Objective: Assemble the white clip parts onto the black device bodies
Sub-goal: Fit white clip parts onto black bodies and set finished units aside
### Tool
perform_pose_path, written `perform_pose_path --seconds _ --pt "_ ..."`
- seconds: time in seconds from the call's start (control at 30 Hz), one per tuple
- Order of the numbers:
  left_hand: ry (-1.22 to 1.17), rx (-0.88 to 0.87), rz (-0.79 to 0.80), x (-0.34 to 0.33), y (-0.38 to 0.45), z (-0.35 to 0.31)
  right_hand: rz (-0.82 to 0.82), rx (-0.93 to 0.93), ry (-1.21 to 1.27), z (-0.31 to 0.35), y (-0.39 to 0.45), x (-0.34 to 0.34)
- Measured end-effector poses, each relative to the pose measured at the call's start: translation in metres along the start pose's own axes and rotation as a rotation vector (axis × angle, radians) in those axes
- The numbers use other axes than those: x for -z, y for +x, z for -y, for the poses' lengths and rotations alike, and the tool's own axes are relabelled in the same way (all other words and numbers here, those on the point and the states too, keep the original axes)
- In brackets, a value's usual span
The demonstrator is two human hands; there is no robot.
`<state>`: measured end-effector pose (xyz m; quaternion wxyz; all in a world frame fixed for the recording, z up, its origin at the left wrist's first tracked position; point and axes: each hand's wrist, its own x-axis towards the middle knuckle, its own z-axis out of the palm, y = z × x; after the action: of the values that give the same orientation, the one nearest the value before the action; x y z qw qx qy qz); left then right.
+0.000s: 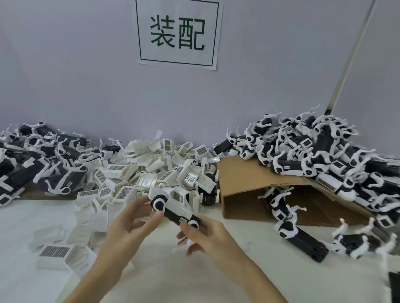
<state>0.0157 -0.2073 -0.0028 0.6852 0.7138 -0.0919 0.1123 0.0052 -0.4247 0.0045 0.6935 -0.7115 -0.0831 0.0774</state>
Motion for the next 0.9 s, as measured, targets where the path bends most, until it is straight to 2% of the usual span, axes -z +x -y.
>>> perform_pose_path --seconds 0.07,0.13,0.2,0.3,0.37,0.43,0.57,0.7,0.77,0.9 --pt "-0.013 -0.025 -0.002 -0.003 0.000 -0.001 0.016 -0.076 0.180 0.016 0.014 0.016" --pt "-0.041 -0.071 0.000 -0.002 0.000 -0.002 -0.037 -0.080 0.428 0.045 0.032 0.042" --pt "-0.059 -0.095 -0.018 0.001 0.001 -0.002 -0.116 0.037 0.720 0.086 0.050 0.077" --pt "-0.055 -0.025 -0.028 0.002 0.002 -0.001 -0.167 0.266 1.105 0.138 0.065 0.128" --pt "-0.024 0.007 -0.004 0.001 0.003 0.005 -0.215 0.308 1.080 0.145 0.070 0.137" --pt "-0.009 0.024 0.001 0.000 0.006 0.009 -0.234 0.267 0.978 0.127 0.069 0.124" --pt "0.006 0.048 -0.042 -0.002 0.010 0.013 -0.093 0.041 0.894 0.060 0.051 0.062" --pt "0.085 0.010 -0.083 -0.002 0.009 0.012 -0.073 -0.124 0.972 0.009 0.039 0.016" --pt "0.198 -0.060 -0.111 -0.002 0.008 0.011 -0.080 -0.157 1.009 -0.004 0.037 0.007" --pt "0.583 -0.215 -0.121 0.001 0.007 0.015 -0.076 -0.180 1.013 -0.019 0.037 0.005"
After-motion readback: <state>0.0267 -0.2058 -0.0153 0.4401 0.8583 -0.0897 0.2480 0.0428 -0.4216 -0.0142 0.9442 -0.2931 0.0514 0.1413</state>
